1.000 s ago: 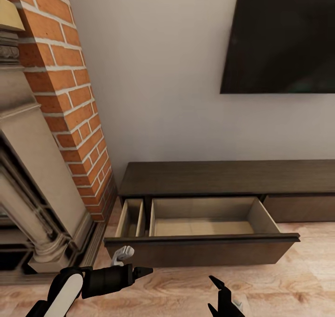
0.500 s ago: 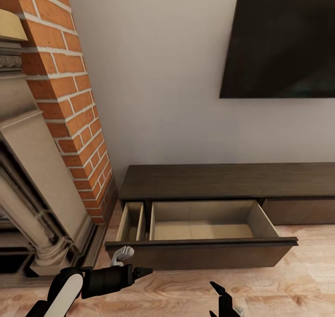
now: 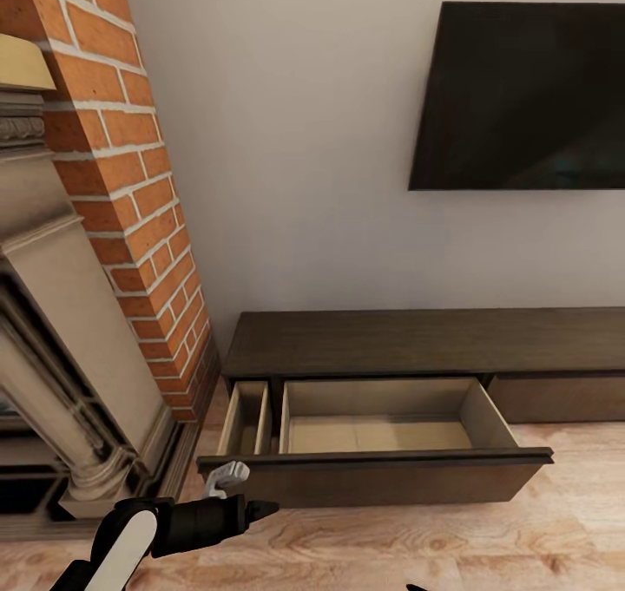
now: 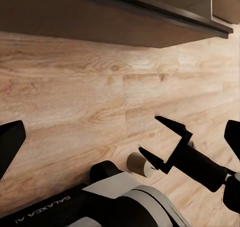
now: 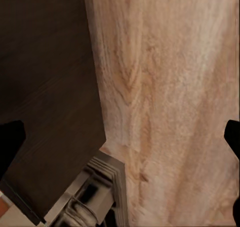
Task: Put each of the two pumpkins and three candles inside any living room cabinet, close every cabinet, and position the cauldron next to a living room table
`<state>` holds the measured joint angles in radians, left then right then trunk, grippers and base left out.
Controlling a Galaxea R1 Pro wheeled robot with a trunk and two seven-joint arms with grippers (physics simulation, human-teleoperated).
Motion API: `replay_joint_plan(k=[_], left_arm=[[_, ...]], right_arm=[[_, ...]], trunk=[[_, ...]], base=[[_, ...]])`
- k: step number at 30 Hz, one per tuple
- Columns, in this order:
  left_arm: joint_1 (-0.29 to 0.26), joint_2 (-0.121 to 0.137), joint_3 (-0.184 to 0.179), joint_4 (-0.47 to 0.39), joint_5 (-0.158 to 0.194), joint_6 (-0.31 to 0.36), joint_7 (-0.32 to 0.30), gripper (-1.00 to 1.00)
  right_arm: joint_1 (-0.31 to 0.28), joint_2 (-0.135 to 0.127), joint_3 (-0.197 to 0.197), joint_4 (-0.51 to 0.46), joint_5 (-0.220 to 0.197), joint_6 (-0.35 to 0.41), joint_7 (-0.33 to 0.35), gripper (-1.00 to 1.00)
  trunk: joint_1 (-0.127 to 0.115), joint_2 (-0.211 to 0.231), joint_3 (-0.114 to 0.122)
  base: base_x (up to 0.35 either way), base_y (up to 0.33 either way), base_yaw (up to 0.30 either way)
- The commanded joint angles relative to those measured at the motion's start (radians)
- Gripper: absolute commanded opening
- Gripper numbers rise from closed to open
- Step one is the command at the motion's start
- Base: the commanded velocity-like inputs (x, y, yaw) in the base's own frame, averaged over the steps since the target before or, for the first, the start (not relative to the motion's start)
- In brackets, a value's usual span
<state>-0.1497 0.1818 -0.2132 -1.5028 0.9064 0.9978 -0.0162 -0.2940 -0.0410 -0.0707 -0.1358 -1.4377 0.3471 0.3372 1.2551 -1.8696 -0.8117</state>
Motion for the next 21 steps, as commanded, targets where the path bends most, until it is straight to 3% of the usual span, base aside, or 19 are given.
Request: replay_joint_plan(k=[1,6,10,15,21], left_arm=[[-0.001,0.0,0.0,0.0,-0.001,0.002,0.018,1.0],[-0.001,-0.008,0.001,0.0,0.004,-0.001,0.137,1.0],[-0.001,-0.016,0.001,-0.001,-0.001,-0.003,0.195,1.0],[-0.001,-0.022,0.003,-0.002,-0.001,-0.006,0.312,1.0],[-0.001,-0.083,-0.006,-0.002,-0.011,-0.007,0.486,1.0]], right_arm=[[-0.001,-0.002,-0.007,0.001,0.0,0.005,-0.02,1.0],[-0.001,-0.02,-0.008,0.002,-0.003,0.001,-0.115,1.0],[-0.001,-0.021,-0.006,0.002,-0.001,-0.021,-0.128,1.0],[-0.001,-0.022,-0.003,0.001,0.002,-0.075,-0.132,1.0],[-0.001,-0.021,0.0,0.002,0.002,-0.139,-0.133,1.0]], trunk=[[0.0,0.0,-0.001],[0.0,0.0,-0.001],[0.0,0.0,-0.001],[0.0,0.0,-0.001],[-0.019,0.035,0.015]], base=[[0.0,0.0,0.0],[0.0,0.0,0.0],[0.0,0.0,0.0],[0.0,0.0,0.0],[0.0,0.0,0.0]])
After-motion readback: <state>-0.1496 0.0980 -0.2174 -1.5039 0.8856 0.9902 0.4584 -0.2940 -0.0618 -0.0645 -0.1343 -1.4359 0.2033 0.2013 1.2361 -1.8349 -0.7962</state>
